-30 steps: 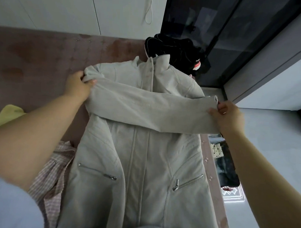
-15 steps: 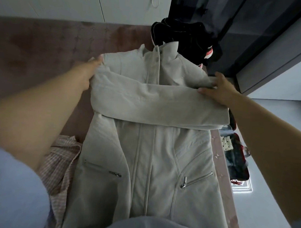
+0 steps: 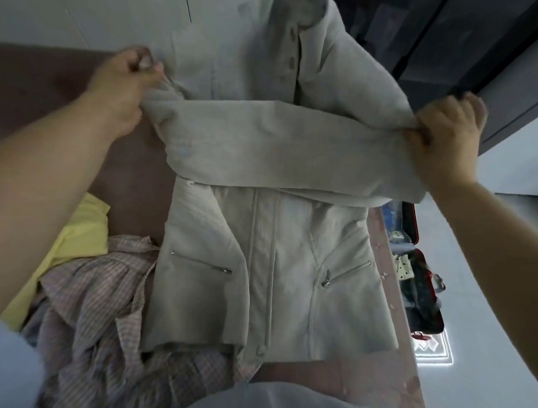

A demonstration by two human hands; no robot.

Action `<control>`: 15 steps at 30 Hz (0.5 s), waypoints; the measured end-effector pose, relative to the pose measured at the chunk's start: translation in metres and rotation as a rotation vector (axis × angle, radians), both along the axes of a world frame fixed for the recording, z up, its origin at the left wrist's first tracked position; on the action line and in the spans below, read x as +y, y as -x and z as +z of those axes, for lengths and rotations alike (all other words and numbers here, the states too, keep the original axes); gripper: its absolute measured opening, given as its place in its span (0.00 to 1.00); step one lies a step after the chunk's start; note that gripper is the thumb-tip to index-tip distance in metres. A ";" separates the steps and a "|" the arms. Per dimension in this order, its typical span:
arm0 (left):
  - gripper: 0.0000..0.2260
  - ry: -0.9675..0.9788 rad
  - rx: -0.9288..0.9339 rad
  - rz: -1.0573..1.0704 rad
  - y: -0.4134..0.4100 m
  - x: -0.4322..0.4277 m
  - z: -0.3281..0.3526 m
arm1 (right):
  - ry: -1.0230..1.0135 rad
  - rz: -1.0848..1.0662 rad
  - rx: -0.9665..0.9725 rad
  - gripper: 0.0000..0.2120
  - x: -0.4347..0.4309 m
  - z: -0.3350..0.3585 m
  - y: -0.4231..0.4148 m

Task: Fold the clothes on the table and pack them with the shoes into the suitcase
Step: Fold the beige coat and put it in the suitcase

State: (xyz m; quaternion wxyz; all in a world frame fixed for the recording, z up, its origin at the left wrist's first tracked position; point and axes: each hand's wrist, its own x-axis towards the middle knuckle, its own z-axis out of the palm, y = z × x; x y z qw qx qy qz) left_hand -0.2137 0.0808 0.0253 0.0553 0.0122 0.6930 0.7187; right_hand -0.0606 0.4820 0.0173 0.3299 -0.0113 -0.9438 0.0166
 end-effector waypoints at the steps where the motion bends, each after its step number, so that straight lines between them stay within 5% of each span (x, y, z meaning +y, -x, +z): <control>1: 0.14 0.014 -0.001 -0.081 -0.016 -0.009 0.001 | -0.046 0.076 0.058 0.03 -0.004 -0.008 -0.019; 6: 0.22 0.326 -0.006 -0.350 -0.099 -0.057 -0.022 | -0.071 0.305 -0.042 0.07 -0.023 -0.073 -0.121; 11: 0.41 0.735 0.162 -0.599 -0.157 -0.107 -0.057 | -0.017 0.198 -0.240 0.25 -0.025 -0.117 -0.190; 13: 0.39 0.998 0.350 -0.641 -0.164 -0.122 -0.069 | 0.005 0.153 -0.226 0.21 -0.026 -0.116 -0.195; 15: 0.34 1.066 0.495 -0.622 -0.165 -0.129 -0.071 | 0.000 0.132 -0.171 0.11 -0.026 -0.104 -0.190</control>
